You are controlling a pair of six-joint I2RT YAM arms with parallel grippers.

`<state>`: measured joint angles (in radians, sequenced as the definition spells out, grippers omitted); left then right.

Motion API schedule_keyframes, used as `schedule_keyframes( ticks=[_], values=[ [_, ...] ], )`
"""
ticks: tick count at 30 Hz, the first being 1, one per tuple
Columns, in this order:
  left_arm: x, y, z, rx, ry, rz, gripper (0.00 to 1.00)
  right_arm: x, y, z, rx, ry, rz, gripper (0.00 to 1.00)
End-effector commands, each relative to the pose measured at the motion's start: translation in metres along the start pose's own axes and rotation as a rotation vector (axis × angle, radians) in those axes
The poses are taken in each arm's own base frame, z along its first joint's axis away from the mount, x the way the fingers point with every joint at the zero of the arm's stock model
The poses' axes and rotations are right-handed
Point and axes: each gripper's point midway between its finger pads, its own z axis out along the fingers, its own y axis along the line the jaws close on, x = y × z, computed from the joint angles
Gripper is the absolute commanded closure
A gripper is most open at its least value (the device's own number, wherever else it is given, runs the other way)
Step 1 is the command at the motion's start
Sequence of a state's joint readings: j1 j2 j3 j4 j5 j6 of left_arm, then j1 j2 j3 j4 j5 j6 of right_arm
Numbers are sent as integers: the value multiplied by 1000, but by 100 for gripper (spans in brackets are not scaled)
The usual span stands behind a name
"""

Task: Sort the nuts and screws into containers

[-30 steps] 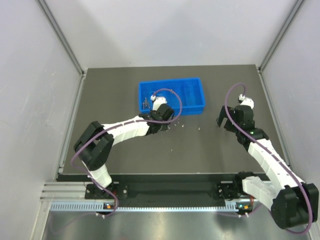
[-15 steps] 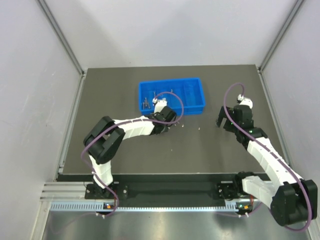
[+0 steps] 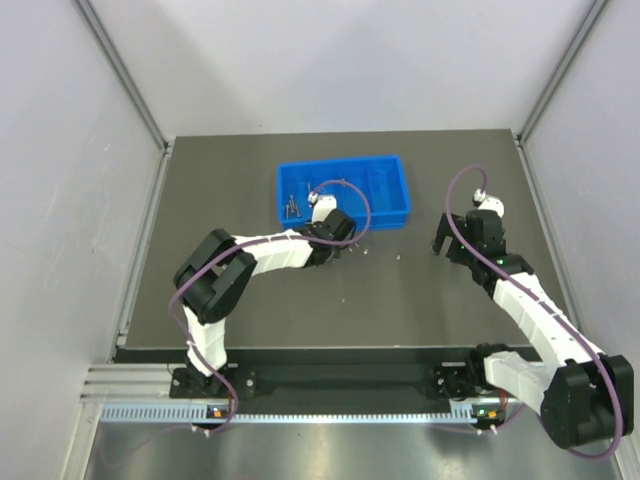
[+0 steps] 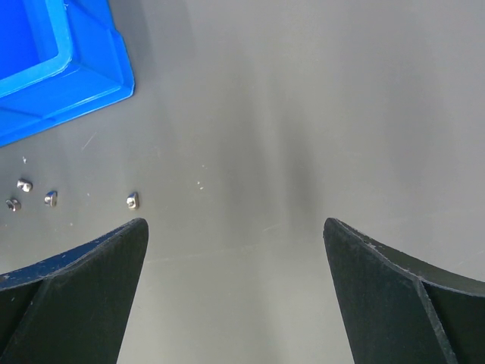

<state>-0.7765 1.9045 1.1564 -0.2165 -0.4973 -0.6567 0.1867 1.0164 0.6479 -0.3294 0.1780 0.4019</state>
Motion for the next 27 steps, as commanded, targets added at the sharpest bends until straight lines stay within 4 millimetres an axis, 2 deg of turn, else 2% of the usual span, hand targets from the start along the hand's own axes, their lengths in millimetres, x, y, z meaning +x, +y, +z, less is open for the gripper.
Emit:
schedule_keyframes(
  ticks=[1,4,10,15,19,27],
  values=[
    [3,3,8,-21,4,-5,61,-14,1,0,-1,-44,5,0],
    [4,6,5,-24,5,-8,66,-15,1,-1,-3,-43,5,0],
    [4,10,-1,-25,9,-6,64,-15,1,-1,-5,-44,8,0],
    [10,12,4,-42,21,0,67,-13,1,-1,-5,-39,9,0],
    [11,14,3,-48,21,-8,77,-15,1,-1,-3,-45,7,0],
    [7,12,-3,-25,12,-15,88,-16,2,-1,-6,-44,6,0]
  ],
)
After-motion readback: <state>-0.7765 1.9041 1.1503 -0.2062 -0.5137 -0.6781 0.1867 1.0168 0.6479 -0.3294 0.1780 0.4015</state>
